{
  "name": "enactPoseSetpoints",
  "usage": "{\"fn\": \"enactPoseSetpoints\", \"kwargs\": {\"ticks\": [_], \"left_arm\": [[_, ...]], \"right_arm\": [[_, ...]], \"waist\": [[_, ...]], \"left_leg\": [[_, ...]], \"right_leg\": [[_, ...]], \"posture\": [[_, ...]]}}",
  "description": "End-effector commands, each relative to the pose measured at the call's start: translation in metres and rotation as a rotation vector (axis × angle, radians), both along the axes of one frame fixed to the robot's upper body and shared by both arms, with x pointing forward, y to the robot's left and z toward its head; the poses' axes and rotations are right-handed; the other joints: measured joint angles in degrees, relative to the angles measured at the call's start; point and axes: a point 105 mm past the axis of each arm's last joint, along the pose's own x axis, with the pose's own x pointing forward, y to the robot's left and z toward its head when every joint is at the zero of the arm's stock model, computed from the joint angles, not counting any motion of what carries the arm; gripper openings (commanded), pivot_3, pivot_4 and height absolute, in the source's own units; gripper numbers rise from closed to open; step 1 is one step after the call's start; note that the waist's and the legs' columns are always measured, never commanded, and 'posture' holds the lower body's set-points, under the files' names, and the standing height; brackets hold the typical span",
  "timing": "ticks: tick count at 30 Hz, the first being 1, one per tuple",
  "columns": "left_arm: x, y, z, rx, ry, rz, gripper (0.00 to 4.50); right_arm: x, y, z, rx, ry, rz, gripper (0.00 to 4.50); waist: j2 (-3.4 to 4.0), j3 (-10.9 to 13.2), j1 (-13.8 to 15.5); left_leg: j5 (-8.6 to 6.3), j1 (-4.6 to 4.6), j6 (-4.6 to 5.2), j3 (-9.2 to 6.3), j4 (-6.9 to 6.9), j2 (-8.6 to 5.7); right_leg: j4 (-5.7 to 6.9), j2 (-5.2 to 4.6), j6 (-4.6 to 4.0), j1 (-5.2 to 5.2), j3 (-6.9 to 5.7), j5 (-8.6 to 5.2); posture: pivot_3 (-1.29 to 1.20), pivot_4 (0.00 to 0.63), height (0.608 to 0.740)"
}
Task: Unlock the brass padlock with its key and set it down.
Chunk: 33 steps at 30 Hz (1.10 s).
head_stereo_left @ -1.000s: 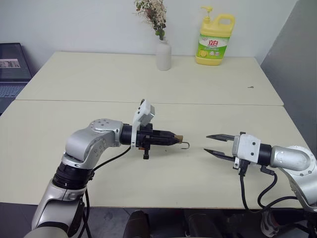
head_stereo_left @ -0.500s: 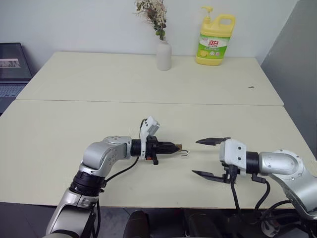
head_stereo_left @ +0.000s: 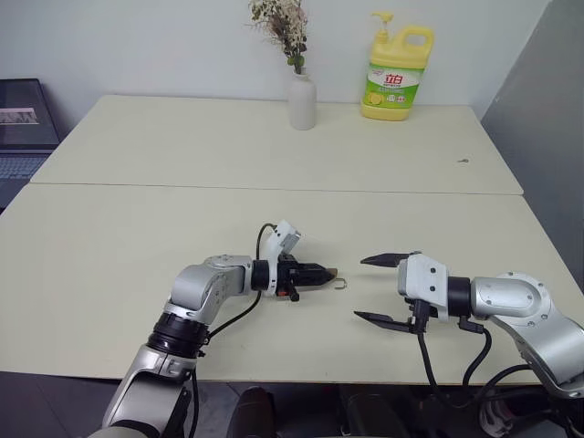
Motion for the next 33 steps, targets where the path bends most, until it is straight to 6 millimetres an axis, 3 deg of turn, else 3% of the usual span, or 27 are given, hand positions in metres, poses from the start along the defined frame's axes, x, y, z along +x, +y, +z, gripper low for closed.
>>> {"fn": "enactPoseSetpoints", "kwargs": {"ticks": [1, 7, 13, 20, 33], "left_arm": [[0.005, -0.003, 0.005, -0.005, -0.037, -0.001, 2.47], [0.013, 0.005, 0.017, 0.007, -0.168, 0.0, 4.37], [0.013, 0.033, 0.04, 0.098, -0.416, 0.001, 4.37], [-0.017, 0.076, 0.059, 0.286, -0.667, -0.037, 4.37], [-0.065, 0.098, 0.052, 0.31, -0.619, -0.051, 4.37]], "right_arm": [[-0.001, -0.002, 0.008, -0.001, -0.036, -0.004, 4.5], [-0.002, -0.008, 0.006, -0.001, -0.012, -0.028, 4.5], [-0.001, -0.015, 0.001, -0.013, 0.009, -0.068, 4.5], [-0.002, -0.021, -0.001, -0.002, 0.033, -0.099, 4.5], [0.001, -0.031, 0.009, 0.041, 0.061, -0.081, 4.5]], "waist": [[0.0, 0.0, 0.0], [0.0, 0.0, 0.0], [0.0, 0.0, -0.1], [0.01, 0.0, 0.0], [0.0, 0.0, -0.1]], "left_leg": [[0.0, 0.0, 0.0, 0.0, 0.0, 0.0], [0.0, 0.01, 0.0, -0.01, 0.0, 0.0], [0.0, 0.02, 0.0, -0.01, -0.03, 0.01], [0.0, 0.01, 0.0, 0.04, -0.07, 0.04], [0.0, 0.05, 0.0, 0.12, -0.06, 0.07]], "right_leg": [[0.0, 0.0, 0.0, 0.0, 0.0, 0.0], [0.0, 0.0, 0.0, 0.0, 0.0, 0.0], [0.0, 0.0, 0.0, 0.0, 0.0, 0.0], [-0.08, -0.01, 0.01, -0.02, 0.02, -0.01], [-0.08, -0.04, 0.01, -0.02, 0.0, -0.02]], "posture": [[0.0, 0.15, 0.74], [0.0, 0.15, 0.74], [0.0, 0.15, 0.74], [0.0, 0.15, 0.74], [0.0, 0.15, 0.74]]}}
